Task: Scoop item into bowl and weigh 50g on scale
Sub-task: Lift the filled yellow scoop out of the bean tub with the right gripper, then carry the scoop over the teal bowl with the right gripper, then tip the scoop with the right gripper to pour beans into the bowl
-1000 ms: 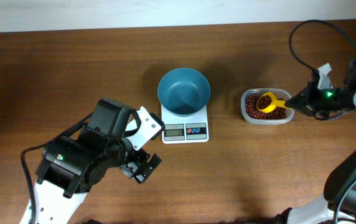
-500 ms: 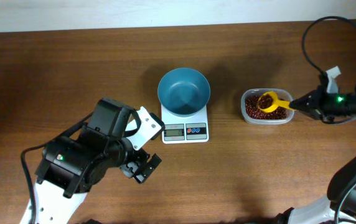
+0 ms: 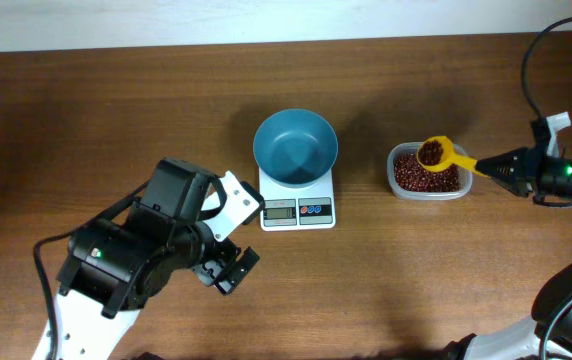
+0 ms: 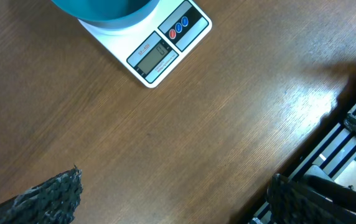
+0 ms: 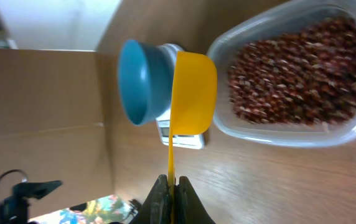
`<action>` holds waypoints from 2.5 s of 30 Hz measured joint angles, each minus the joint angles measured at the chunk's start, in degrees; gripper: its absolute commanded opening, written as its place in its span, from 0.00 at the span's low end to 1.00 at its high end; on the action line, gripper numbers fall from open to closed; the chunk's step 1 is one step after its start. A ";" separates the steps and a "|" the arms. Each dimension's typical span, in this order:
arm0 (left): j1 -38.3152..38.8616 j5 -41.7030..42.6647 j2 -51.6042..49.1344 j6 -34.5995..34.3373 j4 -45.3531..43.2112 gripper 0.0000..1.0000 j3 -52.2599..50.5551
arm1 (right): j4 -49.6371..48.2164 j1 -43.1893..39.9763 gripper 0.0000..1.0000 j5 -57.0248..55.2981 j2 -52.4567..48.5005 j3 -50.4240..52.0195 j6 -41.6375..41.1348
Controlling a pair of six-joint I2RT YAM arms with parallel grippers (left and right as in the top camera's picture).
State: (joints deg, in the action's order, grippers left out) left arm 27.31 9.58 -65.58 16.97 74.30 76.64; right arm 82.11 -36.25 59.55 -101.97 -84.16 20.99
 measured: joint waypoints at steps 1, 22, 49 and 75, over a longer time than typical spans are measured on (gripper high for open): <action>0.00 0.02 0.00 0.00 0.00 0.99 0.00 | 0.24 0.00 0.04 0.79 0.00 0.00 0.33; 0.00 0.00 0.00 0.00 0.00 0.99 0.00 | -13.14 22.27 0.04 6.54 -0.04 0.09 -0.59; 0.00 -0.13 0.00 0.00 0.00 0.99 0.00 | -37.53 43.19 0.04 -19.45 -0.31 0.15 -8.55; 0.00 -0.15 0.00 0.00 0.00 0.99 0.00 | -40.98 54.36 0.04 -45.94 2.60 0.15 -8.35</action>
State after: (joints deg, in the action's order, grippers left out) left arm 27.31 9.43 -65.58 16.97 74.30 76.64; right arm 41.12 18.11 13.61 -99.37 -84.01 12.64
